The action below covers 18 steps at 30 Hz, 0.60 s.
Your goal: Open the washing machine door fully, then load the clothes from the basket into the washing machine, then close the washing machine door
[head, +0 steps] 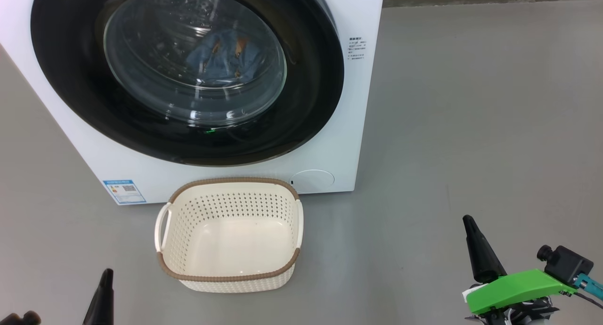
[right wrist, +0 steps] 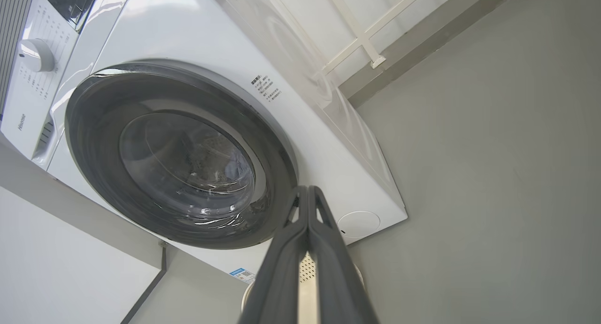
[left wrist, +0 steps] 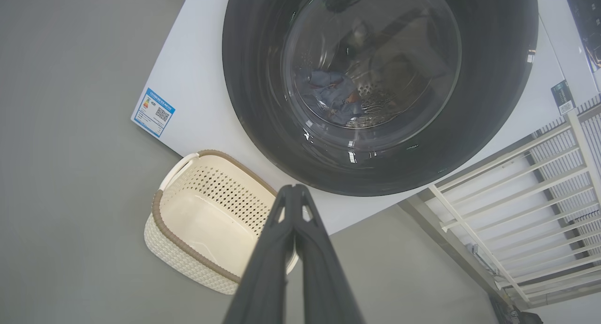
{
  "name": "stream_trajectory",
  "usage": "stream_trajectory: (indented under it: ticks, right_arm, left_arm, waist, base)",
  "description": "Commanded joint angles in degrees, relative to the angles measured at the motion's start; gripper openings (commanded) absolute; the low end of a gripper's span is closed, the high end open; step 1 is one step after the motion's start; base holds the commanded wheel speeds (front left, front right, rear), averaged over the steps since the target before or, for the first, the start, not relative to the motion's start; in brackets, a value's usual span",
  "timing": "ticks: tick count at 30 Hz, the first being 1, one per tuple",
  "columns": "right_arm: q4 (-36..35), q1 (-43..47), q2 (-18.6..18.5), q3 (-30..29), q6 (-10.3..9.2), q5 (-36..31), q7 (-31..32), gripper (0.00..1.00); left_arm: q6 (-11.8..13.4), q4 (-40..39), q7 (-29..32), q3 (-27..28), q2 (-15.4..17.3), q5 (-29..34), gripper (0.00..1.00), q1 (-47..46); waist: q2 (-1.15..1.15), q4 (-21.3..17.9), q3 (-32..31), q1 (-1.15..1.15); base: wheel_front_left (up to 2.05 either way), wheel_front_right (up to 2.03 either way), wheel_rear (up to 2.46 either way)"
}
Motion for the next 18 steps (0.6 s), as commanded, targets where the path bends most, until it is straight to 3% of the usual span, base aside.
stream_trajectory:
  ticks: [1, 18]
  right_arm:
    - [-1.4, -1.2, -0.6, 0.1, -0.05, 1.9, 0.5, 0.0]
    - [-1.4, -1.1, -0.9, -0.6, -0.07, 13.1, 3.0, 0.0]
  left_arm:
    - [0.0, -0.8, 0.5, 1.5, 0.6, -1.6, 0.0, -3.1]
    - [0.0, 0.4, 3.3, 2.9, -1.3, -8.9, 0.0, -4.6]
  waist:
    - [0.0, 0.0, 0.0, -0.01]
    - [0.0, 0.5, -0.2, -0.01]
  base:
    - [0.0, 0.0, 0.0]
    - [0.0, 0.0, 0.0]
